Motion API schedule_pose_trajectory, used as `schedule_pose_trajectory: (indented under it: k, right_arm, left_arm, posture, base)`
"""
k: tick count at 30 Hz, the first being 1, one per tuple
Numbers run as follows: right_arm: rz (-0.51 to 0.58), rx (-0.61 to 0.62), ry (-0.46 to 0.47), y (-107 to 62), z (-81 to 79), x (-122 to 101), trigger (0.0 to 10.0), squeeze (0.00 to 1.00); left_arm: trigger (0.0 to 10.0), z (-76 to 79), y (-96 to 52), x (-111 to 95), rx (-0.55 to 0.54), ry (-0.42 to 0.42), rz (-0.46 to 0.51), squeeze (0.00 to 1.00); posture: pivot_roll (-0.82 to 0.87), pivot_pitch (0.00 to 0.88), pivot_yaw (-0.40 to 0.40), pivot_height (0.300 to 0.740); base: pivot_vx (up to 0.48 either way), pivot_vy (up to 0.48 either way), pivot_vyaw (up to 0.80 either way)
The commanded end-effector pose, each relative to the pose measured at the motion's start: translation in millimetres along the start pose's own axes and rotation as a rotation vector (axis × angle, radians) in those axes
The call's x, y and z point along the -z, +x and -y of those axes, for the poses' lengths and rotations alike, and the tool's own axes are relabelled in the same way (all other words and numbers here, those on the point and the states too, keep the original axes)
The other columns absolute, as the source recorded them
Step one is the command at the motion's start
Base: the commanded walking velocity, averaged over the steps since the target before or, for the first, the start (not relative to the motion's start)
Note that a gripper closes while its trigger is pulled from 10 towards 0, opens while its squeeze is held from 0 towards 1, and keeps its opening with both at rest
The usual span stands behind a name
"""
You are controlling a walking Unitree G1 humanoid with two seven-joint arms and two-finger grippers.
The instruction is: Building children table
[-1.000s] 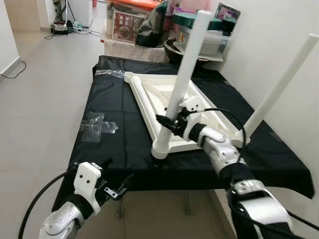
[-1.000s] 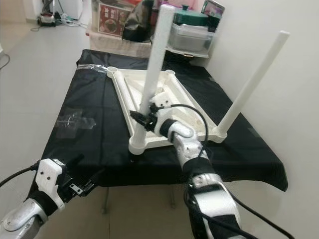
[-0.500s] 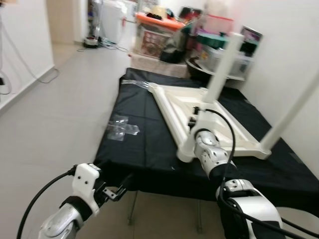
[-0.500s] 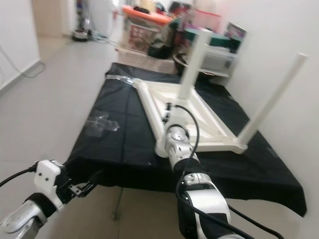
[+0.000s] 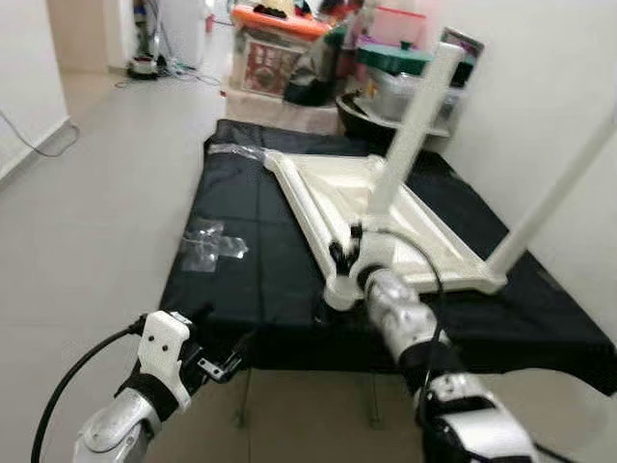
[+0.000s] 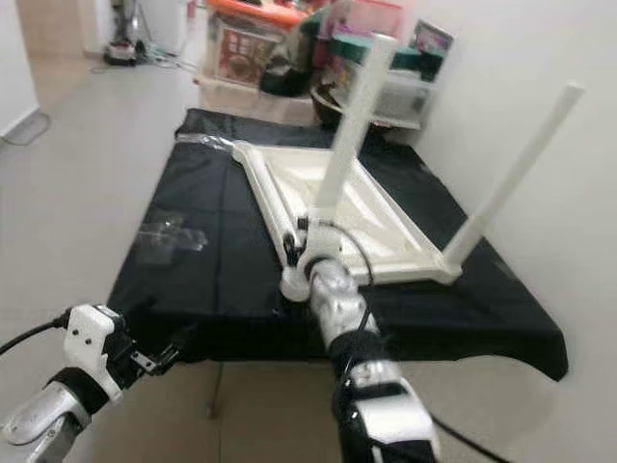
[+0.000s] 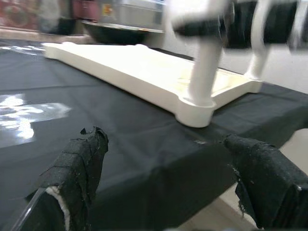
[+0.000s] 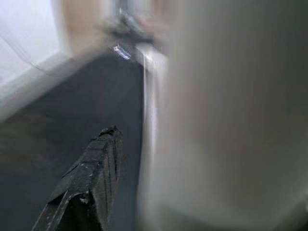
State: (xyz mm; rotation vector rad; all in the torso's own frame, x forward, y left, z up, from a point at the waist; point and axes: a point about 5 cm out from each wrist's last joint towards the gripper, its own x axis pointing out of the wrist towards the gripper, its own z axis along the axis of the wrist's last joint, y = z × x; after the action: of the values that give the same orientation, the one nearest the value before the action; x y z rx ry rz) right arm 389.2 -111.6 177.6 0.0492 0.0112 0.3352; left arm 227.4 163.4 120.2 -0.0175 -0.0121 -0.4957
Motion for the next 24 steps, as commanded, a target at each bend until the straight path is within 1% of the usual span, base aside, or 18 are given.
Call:
schedule_pose_trajectory:
  k: [1,2,3,5,8,9,11,12,13,14,15,16,18,19,20,21,22,24]
  right_arm:
    - [0.043,-0.185,-0.016,-2.6,-5.9,-8,10.0,0.0]
    - [0.043,-0.185,-0.016,-2.6,-5.9,-8,10.0,0.0]
    - [0.031,-0.307,-0.039,-6.9,-5.2,-7,10.0,0.0]
    - [-0.036,-0.472,-0.096,-14.0,-6.9,6,10.0,0.0]
    - [-0.057,-0.521,-0.111,-15.6,-8.5,10,10.0,0.0]
    - [-0.089,-0.56,-0.121,-15.6,-14.5,18,7.8,0.0]
    - [-0.139,-0.578,-0.155,-13.9,-23.8,32,7.7,0.0]
    - [-0.139,-0.578,-0.155,-13.9,-23.8,32,7.7,0.0]
    - [-0.163,-0.572,-0.175,-12.6,-26.4,37,6.2,0.0]
    - [-0.163,-0.572,-0.175,-12.6,-26.4,37,6.2,0.0]
    - [-0.178,-0.548,-0.171,-10.4,-27.1,40,4.2,0.0]
    - [-0.2,-0.487,-0.168,-7.2,-25.1,41,0.0,0.0]
    - [-0.2,-0.487,-0.168,-7.2,-25.1,41,0.0,0.0]
    - [-0.213,-0.454,-0.162,-5.6,-23.1,42,0.0,0.0]
    - [-0.213,-0.454,-0.162,-5.6,-23.1,42,0.0,0.0]
    - [-0.232,-0.239,-0.119,-1.1,-9.5,41,0.0,0.0]
    - [-0.27,0.055,-0.075,-1.6,12.8,44,0.0,0.0]
    - [-0.27,0.055,-0.075,-1.6,12.8,44,0.0,0.0]
  left_arm:
    - [10.0,3.0,1.6,3,0.007,-0.024,-0.003,0.0]
    - [10.0,3.0,1.6,3,0.007,-0.024,-0.003,0.0]
    - [10.0,2.9,1.6,3,0.009,-0.025,-0.001,0.0]
    - [10.0,2.9,1.5,3,0.013,-0.026,0.0,0.0]
    - [10.0,2.8,1.5,3,0.013,-0.026,0.0,0.0]
    - [10.0,3.1,1.0,3,0.011,-0.026,0.001,0.0]
    - [10.0,3.4,0.1,4,0.007,-0.025,0.001,0.0]
    - [10.0,3.4,0.1,4,0.007,-0.025,0.001,0.0]
    - [10.0,3.4,-0.3,4,0.006,-0.025,0.001,0.0]
    - [10.0,3.4,-0.3,4,0.006,-0.025,0.001,0.0]
    - [10.0,3.6,-0.4,4,0.006,-0.025,-0.001,0.0]
    - [10.0,3.8,-0.5,4,0.007,-0.024,-0.001,0.0]
    - [10.0,3.8,-0.5,4,0.007,-0.024,-0.001,0.0]
    - [10.0,4.1,-0.5,4,0.008,-0.024,-0.002,0.0]
    - [10.0,4.1,-0.5,4,0.008,-0.024,-0.002,0.0]
    - [10.0,4.4,-0.5,4,0.009,-0.025,-0.001,0.0]
    - [10.0,4.6,-0.6,4,0.009,-0.026,0.001,0.0]
    - [10.0,4.6,-0.6,4,0.009,-0.026,0.001,0.0]
  posture:
    - [0.19,0.0,-0.219,0.74]
    - [0.19,0.0,-0.219,0.74]
    - [0.19,0.0,-0.218,0.74]
    - [0.2,0.0,-0.228,0.74]
    - [0.2,0.0,-0.229,0.74]
    - [0.2,0.0,-0.229,0.74]
    - [0.2,0.0,-0.229,0.74]
    - [0.2,0.0,-0.229,0.74]
    - [0.2,0.0,-0.229,0.74]
    - [0.2,0.0,-0.229,0.74]
    - [0.22,0.0,-0.234,0.74]
    - [0.22,0.0,-0.235,0.74]
    - [0.22,0.0,-0.235,0.74]
    - [0.22,0.0,-0.235,0.74]
    - [0.22,0.0,-0.235,0.74]
    - [0.21,0.0,-0.233,0.74]
    - [0.21,0.0,-0.234,0.74]
    - [0.21,0.0,-0.234,0.74]
  base:
    - [0.0,0.0,0.0]
    - [0.0,0.0,0.0]
    - [0.0,0.0,0.0]
    - [0.0,0.0,0.0]
    - [0.0,0.0,0.0]
    - [0.0,0.0,0.0]
    - [0.0,0.0,0.0]
    - [0.0,0.0,0.0]
    - [0.0,0.0,0.0]
    - [0.0,0.0,0.0]
    - [0.0,0.0,0.0]
    - [0.0,0.0,0.0]
    - [0.0,0.0,0.0]
    - [0.0,0.0,0.0]
    - [0.0,0.0,0.0]
    - [0.0,0.0,0.0]
    - [0.0,0.0,0.0]
    - [0.0,0.0,0.0]
